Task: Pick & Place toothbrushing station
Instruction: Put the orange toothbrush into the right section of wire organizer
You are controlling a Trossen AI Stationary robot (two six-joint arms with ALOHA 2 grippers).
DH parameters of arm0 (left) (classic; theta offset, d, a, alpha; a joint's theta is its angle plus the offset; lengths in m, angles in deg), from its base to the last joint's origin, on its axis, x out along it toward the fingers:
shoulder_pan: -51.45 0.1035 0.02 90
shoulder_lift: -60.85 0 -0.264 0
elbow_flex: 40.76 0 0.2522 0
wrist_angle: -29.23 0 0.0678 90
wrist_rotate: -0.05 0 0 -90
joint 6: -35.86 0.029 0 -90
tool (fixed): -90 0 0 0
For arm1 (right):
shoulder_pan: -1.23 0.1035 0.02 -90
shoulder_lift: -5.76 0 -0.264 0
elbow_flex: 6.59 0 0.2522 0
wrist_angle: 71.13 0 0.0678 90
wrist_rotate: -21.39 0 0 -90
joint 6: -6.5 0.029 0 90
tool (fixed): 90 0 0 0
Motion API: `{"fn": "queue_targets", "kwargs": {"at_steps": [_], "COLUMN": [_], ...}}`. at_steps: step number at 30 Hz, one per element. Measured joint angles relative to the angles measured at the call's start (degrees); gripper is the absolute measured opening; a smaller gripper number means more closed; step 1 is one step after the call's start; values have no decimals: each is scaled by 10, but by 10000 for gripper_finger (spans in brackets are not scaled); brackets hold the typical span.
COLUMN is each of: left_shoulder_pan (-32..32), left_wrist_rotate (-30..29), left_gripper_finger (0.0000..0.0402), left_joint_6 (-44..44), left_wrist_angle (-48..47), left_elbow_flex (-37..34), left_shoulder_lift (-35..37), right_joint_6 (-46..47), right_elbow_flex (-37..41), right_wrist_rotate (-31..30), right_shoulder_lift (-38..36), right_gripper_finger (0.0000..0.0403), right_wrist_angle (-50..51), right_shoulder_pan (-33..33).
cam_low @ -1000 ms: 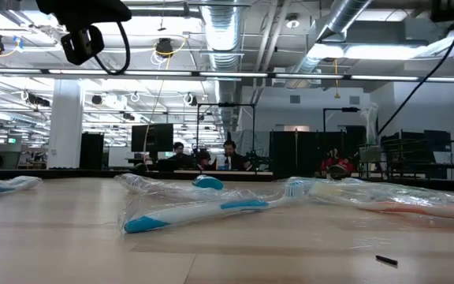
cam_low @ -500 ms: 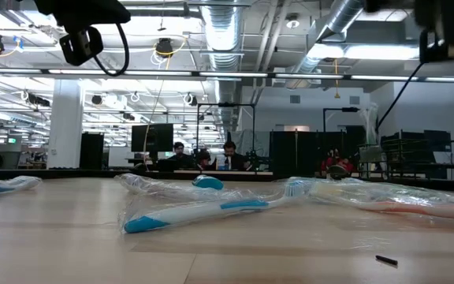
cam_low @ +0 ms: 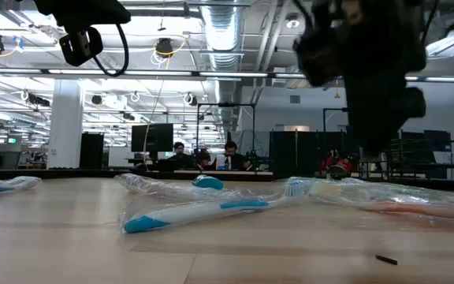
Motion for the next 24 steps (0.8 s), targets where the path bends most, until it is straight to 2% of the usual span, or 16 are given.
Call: {"fn": "queue_targets", "kwargs": {"at_steps": [4,8,12,20,24], "left_shoulder_pan": [0,0,0,0,0], "left_wrist_rotate": [-1,-1,-1,-1,0], "left_gripper_finger": [2,2,2,2,2], "left_joint_6": [-4,-14,-14,-14,-14], "left_wrist_angle": [0,1,1,1,1], "left_elbow_flex": [0,0,0,0,0], "left_shoulder_lift": [0,0,0,0,0], "right_joint_6": [-14,-22,-25,-20,-9], "right_elbow_flex": [0,-1,-1,-1,-4], "right_wrist_rotate": [13,11,-8,-46,-48], "right_shoulder_lift": [28,34,35,35,35], "right_gripper_finger": [204,216,210,173,169], "right_wrist_angle": [-13,-23,-22,-1,3], "right_shoulder_pan": [-15,-17,-16,-10,-6]}}
